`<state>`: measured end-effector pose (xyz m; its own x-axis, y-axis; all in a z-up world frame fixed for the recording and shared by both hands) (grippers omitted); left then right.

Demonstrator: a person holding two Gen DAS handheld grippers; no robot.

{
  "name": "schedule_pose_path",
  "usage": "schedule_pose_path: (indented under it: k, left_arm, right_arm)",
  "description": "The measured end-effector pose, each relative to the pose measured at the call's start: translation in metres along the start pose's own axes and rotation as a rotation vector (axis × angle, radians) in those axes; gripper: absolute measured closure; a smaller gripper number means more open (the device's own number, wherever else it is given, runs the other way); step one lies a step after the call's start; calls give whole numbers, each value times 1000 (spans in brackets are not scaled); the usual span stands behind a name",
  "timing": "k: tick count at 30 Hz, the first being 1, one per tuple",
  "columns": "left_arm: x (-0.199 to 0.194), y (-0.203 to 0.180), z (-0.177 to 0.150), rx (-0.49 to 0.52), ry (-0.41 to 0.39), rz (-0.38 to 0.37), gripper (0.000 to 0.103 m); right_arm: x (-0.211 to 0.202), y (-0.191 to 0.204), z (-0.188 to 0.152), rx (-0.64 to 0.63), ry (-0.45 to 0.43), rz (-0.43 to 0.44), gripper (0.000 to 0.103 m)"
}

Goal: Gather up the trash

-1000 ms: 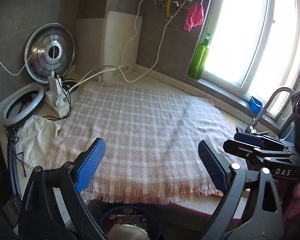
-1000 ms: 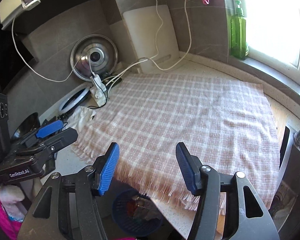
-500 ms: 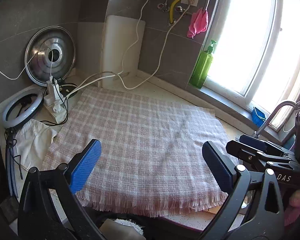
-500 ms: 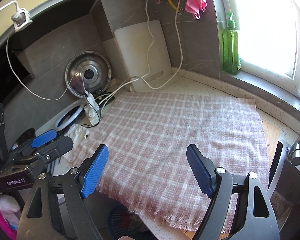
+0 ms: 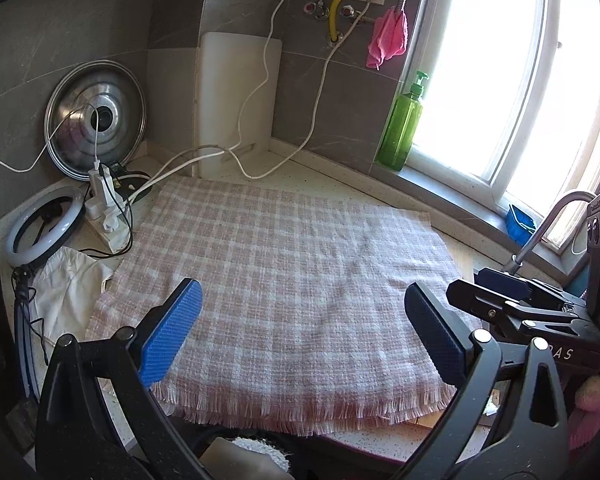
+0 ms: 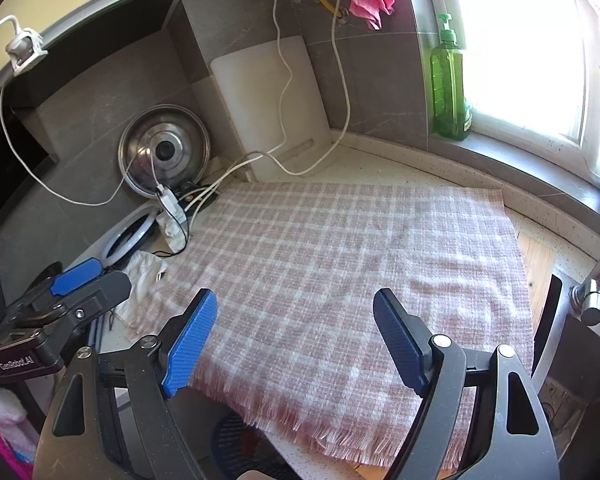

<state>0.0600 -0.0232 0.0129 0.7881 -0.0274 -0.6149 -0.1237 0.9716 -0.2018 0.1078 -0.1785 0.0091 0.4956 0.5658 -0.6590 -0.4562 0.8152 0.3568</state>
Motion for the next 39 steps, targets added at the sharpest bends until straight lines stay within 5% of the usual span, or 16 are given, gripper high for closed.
schedule_pose_path:
  k: [39]
  left_arm:
    - [-10, 12, -8, -15, 7, 67, 0]
  right_arm:
    - [5, 3, -9, 47, 35, 13, 23]
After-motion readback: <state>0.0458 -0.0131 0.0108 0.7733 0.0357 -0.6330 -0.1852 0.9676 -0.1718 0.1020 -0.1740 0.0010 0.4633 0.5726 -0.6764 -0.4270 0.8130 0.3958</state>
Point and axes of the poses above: each gripper's, at about its wrist camera, not at the fingertips, and x roughly the way its jaws point, y to its left, z to its top, the point moved 7 cm from there along x, roughly the way its jaws point, and after that the axes turned 1 degree about -x, right-handed, at the moved point
